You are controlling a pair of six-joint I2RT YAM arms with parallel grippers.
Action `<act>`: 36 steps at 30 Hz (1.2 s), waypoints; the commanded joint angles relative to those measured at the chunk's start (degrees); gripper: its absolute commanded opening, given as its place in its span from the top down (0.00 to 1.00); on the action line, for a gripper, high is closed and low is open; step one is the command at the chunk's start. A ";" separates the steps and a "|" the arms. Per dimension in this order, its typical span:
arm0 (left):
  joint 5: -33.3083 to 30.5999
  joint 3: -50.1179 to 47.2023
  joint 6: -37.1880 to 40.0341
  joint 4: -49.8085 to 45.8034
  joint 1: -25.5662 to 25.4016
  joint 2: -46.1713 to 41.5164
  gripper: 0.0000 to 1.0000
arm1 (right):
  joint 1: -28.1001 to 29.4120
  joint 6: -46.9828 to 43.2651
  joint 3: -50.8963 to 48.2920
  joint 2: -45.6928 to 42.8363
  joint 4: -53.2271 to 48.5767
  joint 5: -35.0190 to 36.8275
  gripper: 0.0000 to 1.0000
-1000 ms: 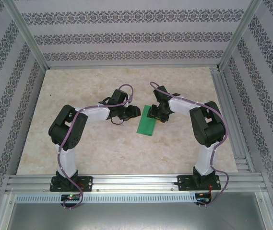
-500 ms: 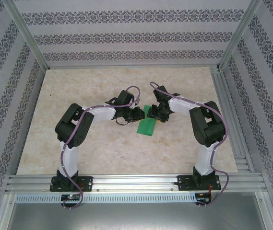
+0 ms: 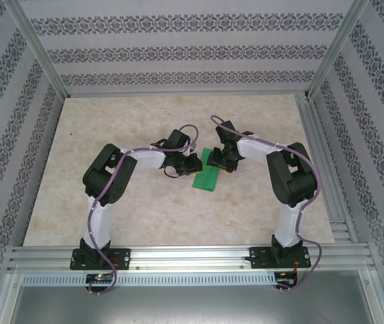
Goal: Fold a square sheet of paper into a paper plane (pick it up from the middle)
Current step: Hold the square sheet of paper at the center of the table.
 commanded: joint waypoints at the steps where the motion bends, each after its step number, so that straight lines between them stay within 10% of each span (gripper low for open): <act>1: -1.86 1.90 0.46 -3.32 -1.09 0.96 0.86 | -0.15 -0.71 -4.61 8.78 3.02 6.24 0.48; 36: -7.24 4.66 4.32 -13.34 -2.13 4.65 0.90 | -2.33 -0.72 -8.21 -10.29 10.27 -2.24 0.37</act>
